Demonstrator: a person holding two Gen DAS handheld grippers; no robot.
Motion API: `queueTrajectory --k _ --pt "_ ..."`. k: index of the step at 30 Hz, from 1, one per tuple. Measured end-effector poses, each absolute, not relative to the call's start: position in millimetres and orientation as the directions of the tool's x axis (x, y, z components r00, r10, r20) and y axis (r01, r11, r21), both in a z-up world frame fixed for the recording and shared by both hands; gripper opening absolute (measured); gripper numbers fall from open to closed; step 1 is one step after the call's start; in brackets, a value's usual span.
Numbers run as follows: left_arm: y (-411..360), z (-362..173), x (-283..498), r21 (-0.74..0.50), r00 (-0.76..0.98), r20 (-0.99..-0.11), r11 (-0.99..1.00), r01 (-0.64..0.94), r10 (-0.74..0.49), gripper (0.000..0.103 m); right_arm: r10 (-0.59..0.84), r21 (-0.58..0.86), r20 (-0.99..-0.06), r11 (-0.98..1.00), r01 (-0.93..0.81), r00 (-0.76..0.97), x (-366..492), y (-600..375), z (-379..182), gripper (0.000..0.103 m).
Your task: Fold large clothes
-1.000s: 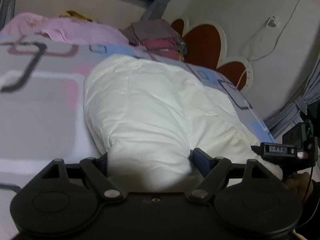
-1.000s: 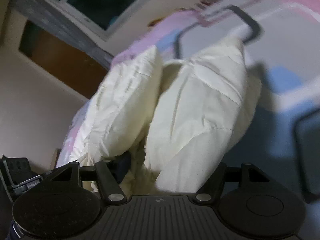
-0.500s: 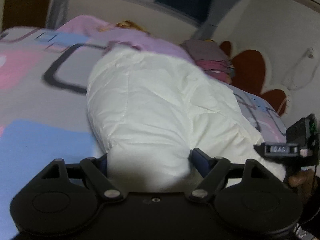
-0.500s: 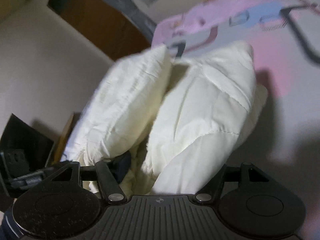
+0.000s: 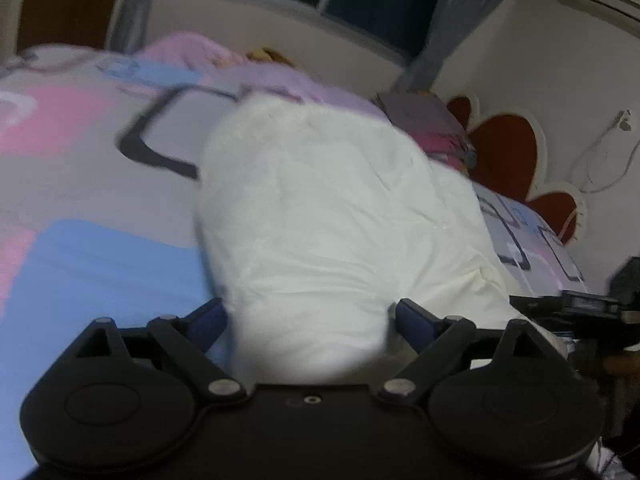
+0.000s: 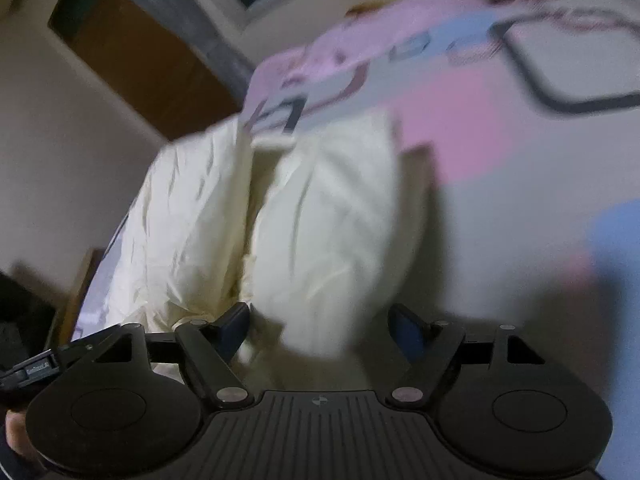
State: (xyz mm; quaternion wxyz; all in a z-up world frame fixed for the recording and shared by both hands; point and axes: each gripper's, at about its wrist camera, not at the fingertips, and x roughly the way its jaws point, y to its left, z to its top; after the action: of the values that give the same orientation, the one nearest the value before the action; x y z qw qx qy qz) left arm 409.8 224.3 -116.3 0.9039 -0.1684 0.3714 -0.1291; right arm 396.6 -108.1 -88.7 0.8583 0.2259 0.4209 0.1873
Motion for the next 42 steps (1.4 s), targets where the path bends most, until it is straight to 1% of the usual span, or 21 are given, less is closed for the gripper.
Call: queueTrajectory --k 1,3,4,5,6,8,10,12,14,16,19,23,31,34,35,37,38,39,40,41,42 --pt "230 -110 401 -0.403 0.703 -0.617 0.909 0.102 -0.353 0.084 0.503 0.532 -0.629 0.834 -0.144 0.593 390 -112 -77 0.075" --pt "237 -95 381 -0.418 0.717 -0.594 0.902 0.111 -0.364 0.075 0.512 0.514 -0.61 0.836 -0.19 0.604 376 -118 -56 0.074" --pt "238 -88 372 -0.423 0.716 -0.589 0.898 0.12 -0.373 0.073 0.517 0.49 -0.604 0.841 -0.229 0.607 368 -114 -44 0.07" --pt "235 -84 364 -0.431 0.708 -0.589 0.893 0.132 -0.389 0.068 0.515 0.461 -0.608 0.849 -0.259 0.604 360 -109 -37 0.063" --pt "232 -81 358 -0.434 0.696 -0.592 0.889 0.149 -0.406 0.062 0.514 0.435 -0.618 0.854 -0.285 0.595 354 -102 -32 0.06" --pt "218 -77 350 -0.414 0.673 -0.601 0.888 0.201 -0.432 0.053 0.521 0.415 -0.63 0.853 -0.317 0.576 348 -85 -32 0.044" --pt "206 -80 346 -0.408 0.658 -0.607 0.885 0.224 -0.446 0.052 0.525 0.395 -0.635 0.851 -0.347 0.566 339 -75 -38 0.043" --pt "195 -94 346 -0.407 0.622 -0.641 0.886 0.222 -0.45 0.052 0.493 0.355 -0.679 0.869 -0.346 0.544 334 -63 -51 0.043" --pt "187 -111 348 -0.363 0.605 -0.678 0.906 0.217 -0.417 0.052 0.442 0.291 -0.728 0.891 -0.348 0.524 333 -53 -70 0.043" --pt "187 -122 347 -0.379 0.599 -0.684 0.904 0.197 -0.417 0.052 0.426 0.287 -0.749 0.899 -0.331 0.507 335 -49 -89 0.043" --pt "189 -130 347 -0.375 0.597 -0.686 0.905 0.199 -0.416 0.05 0.423 0.299 -0.744 0.903 -0.309 0.517 332 -51 -107 0.043" --pt "190 -133 342 -0.361 0.596 -0.691 0.91 0.203 -0.408 0.049 0.424 0.319 -0.736 0.905 -0.282 0.528 332 -51 -115 0.043" --pt "173 -129 333 -0.279 0.616 -0.717 0.944 0.174 -0.326 0.05 0.408 0.282 -0.744 0.909 -0.305 0.529 327 -52 -100 0.043" --pt "169 -125 328 -0.256 0.619 -0.728 0.954 0.155 -0.296 0.05 0.401 0.271 -0.732 0.913 -0.306 0.551 319 -56 -89 0.043" --pt "167 -122 326 -0.244 0.623 -0.73 0.958 0.148 -0.282 0.052 0.399 0.267 -0.725 0.914 -0.305 0.562 314 -59 -86 0.043" --pt "164 -116 318 -0.236 0.634 -0.725 0.962 0.139 -0.269 0.063 0.397 0.26 -0.708 0.916 -0.306 0.584 298 -66 -75 0.043" --pt "161 -111 311 -0.225 0.652 -0.714 0.965 0.132 -0.256 0.084 0.397 0.26 -0.701 0.916 -0.306 0.593 292 -71 -72 0.043" --pt "158 -106 304 -0.206 0.673 -0.703 0.971 0.118 -0.23 0.097 0.392 0.258 -0.696 0.919 -0.3 0.602 284 -76 -68 0.043" --pt "154 -102 295 -0.19 0.691 -0.691 0.976 0.109 -0.212 0.098 0.38 0.253 -0.692 0.924 -0.288 0.614 276 -81 -64 0.044" --pt "150 -99 289 -0.186 0.694 -0.689 0.976 0.112 -0.21 0.098 0.366 0.245 -0.689 0.93 -0.273 0.626 269 -85 -60 0.063" --pt "146 -97 282 -0.182 0.695 -0.689 0.977 0.109 -0.205 0.098 0.354 0.238 -0.677 0.935 -0.263 0.646 259 -90 -57 0.079"
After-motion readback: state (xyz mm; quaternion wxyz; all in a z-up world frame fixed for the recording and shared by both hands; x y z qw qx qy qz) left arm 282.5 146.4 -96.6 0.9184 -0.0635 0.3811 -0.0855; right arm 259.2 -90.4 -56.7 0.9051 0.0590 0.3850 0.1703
